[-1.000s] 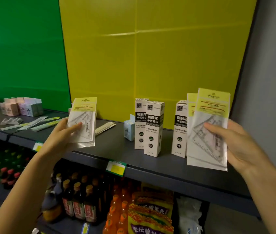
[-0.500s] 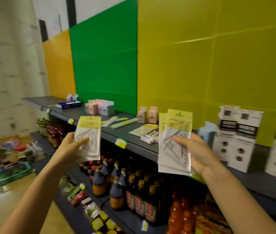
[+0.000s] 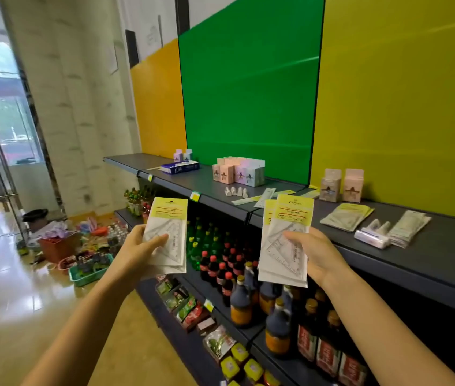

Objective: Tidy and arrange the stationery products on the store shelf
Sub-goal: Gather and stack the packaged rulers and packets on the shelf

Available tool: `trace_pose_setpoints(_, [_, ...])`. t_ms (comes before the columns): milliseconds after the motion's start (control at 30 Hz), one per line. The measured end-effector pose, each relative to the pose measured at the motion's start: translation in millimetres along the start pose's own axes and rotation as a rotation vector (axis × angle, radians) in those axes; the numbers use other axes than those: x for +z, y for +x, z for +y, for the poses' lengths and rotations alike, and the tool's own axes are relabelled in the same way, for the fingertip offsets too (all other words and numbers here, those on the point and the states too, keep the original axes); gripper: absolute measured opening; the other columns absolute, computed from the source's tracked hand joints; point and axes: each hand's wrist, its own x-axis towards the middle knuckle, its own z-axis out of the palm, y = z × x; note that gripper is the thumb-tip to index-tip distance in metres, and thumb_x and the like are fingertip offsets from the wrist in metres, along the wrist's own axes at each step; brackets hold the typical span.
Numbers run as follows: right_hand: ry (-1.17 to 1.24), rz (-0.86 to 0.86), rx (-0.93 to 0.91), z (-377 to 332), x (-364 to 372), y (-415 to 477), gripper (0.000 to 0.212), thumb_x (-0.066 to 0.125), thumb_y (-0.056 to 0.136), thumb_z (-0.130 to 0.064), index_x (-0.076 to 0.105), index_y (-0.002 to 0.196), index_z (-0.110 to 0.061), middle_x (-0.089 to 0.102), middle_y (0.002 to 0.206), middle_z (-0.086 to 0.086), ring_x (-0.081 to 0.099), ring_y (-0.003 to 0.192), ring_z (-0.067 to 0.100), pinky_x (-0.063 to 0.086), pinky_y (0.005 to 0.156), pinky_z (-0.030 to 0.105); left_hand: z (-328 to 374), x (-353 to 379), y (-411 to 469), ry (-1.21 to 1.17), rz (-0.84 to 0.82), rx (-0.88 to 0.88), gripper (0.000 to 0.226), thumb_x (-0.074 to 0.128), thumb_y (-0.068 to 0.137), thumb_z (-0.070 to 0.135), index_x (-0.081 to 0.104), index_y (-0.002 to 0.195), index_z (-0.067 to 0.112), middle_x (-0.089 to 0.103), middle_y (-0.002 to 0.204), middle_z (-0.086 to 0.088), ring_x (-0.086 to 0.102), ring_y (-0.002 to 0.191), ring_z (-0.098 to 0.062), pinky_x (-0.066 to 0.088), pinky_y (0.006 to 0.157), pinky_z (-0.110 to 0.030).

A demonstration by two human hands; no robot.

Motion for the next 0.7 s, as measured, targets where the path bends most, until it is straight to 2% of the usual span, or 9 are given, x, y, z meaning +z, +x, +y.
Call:
trace_pose_setpoints(167, [-0.001,0.026,-0.010,2,15,33,0.027,0.046,0.091,0.004,0.055,0.115,-0.005,0.064,0.085,0.007,0.061,0.074,0.020,0.049,0.062,0.033,-5,6,45,-0.013,-0.035,0.022,0.025,0.055,0.090,0.015,0.044,0.113,0.012,0.061,0.100,-0.008,0.063,0.079,-0.024,0.054,0.065,-0.037])
trace_pose_setpoints(300, [-0.007,0.078,-0.066,-9,10,60,0.023,0.044,0.092,0.005,0.055,0.107,-0.009,0.063,0.081,0.003,0.063,0.065,0.014,0.055,0.054,0.025,-7,33,87,-0.026,-0.104,0.053,0.025,0.053,0.091,0.016,0.043,0.114,0.011,0.058,0.108,-0.010,0.062,0.082,-0.022,0.055,0.060,-0.032])
trace_pose_setpoints(433, [-0.021,0.173,-0.157,-36,-10,89,0.028,0.044,0.091,0.005,0.055,0.113,-0.009,0.064,0.089,0.005,0.061,0.072,0.014,0.049,0.063,0.029,5,79,132,-0.056,-0.209,0.104,0.029,0.053,0.091,0.016,0.043,0.117,0.009,0.059,0.104,-0.008,0.062,0.078,-0.019,0.051,0.059,-0.027])
trace_pose_setpoints(533, [-0.017,0.250,-0.204,-56,-29,109,0.026,0.045,0.091,0.006,0.058,0.108,-0.010,0.061,0.105,0.008,0.060,0.076,0.015,0.052,0.066,0.033,14,119,157,-0.073,-0.297,0.131,0.025,0.053,0.090,0.016,0.044,0.113,0.011,0.059,0.107,-0.010,0.062,0.082,-0.021,0.053,0.068,-0.033])
trace_pose_setpoints(633, [-0.030,0.339,-0.197,-70,-48,124,0.038,0.045,0.091,0.006,0.051,0.126,-0.007,0.064,0.107,0.010,0.063,0.079,0.018,0.057,0.052,0.028,20,156,174,-0.071,-0.397,0.135,0.022,0.054,0.089,0.016,0.046,0.110,0.013,0.059,0.110,-0.010,0.062,0.095,-0.029,0.053,0.085,-0.045])
trace_pose_setpoints(667, [-0.065,0.367,-0.183,-72,-53,126,0.041,0.046,0.091,0.005,0.049,0.130,-0.006,0.065,0.106,0.012,0.064,0.083,0.022,0.057,0.055,0.029,21,167,179,-0.071,-0.434,0.131,0.020,0.054,0.089,0.016,0.047,0.107,0.015,0.059,0.112,-0.012,0.062,0.099,-0.033,0.051,0.089,-0.048])
trace_pose_setpoints(700, [-0.108,0.398,-0.171,-75,-59,127,0.038,0.045,0.091,0.005,0.049,0.128,-0.004,0.065,0.108,0.015,0.065,0.091,0.027,0.056,0.063,0.033,22,179,182,-0.073,-0.463,0.125,0.017,0.055,0.088,0.016,0.048,0.104,0.017,0.058,0.114,-0.013,0.061,0.102,-0.034,0.051,0.090,-0.049])
